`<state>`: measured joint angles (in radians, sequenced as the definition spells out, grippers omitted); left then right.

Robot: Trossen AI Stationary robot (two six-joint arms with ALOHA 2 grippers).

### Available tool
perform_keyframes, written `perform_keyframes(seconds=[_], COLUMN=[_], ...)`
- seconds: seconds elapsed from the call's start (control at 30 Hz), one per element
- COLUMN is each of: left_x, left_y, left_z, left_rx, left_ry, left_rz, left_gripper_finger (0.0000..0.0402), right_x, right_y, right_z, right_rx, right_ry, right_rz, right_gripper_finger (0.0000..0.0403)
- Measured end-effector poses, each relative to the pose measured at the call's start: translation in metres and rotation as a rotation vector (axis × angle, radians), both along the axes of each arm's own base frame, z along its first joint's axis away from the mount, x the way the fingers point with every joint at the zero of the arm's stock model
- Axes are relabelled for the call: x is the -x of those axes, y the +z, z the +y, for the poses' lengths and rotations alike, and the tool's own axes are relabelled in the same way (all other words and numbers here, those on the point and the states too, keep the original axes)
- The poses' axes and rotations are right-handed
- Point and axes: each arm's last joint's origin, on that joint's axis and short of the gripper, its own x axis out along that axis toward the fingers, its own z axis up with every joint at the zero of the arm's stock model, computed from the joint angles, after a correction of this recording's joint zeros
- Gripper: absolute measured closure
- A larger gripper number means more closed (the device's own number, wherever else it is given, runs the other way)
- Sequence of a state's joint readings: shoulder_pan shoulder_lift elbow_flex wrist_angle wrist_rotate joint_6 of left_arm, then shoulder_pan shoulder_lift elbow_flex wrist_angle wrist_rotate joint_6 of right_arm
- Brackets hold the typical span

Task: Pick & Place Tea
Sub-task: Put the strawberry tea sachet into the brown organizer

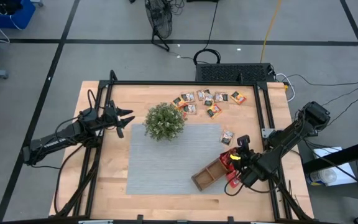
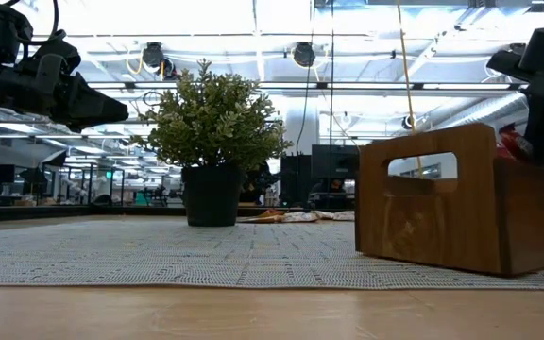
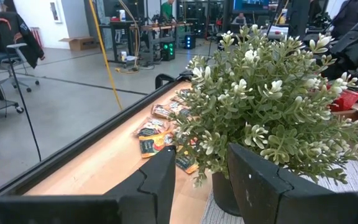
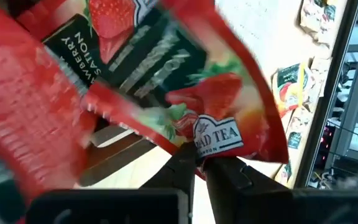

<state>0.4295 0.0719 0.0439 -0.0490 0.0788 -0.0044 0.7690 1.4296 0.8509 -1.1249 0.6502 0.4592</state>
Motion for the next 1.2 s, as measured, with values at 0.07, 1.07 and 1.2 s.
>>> perform_keyframes(seconds=[0.07,1.07,1.2], left_x=[0.000,0.000,0.000], left_y=[0.000,0.000,0.000], left_z=[0.000,0.000,0.000], left_rx=[0.000,0.000,0.000], left_ry=[0.001,0.000,0.000], left_rz=[0.000,0.000,0.000], left_gripper_finger=[0.0254,0.0254,0.0254], right_x=[0.000,-0.010,-0.001], right_y=[0.000,0.070,0.083], right_z=[0.000,0.017,0.011], right_rx=[-0.001,-0.131,-0.267], right_ry=[0.000,-0.091,-0.239], right_rz=[0.002,-0.159,-0.311], right_gripper_finger=[0.0370,0.0328,0.0328])
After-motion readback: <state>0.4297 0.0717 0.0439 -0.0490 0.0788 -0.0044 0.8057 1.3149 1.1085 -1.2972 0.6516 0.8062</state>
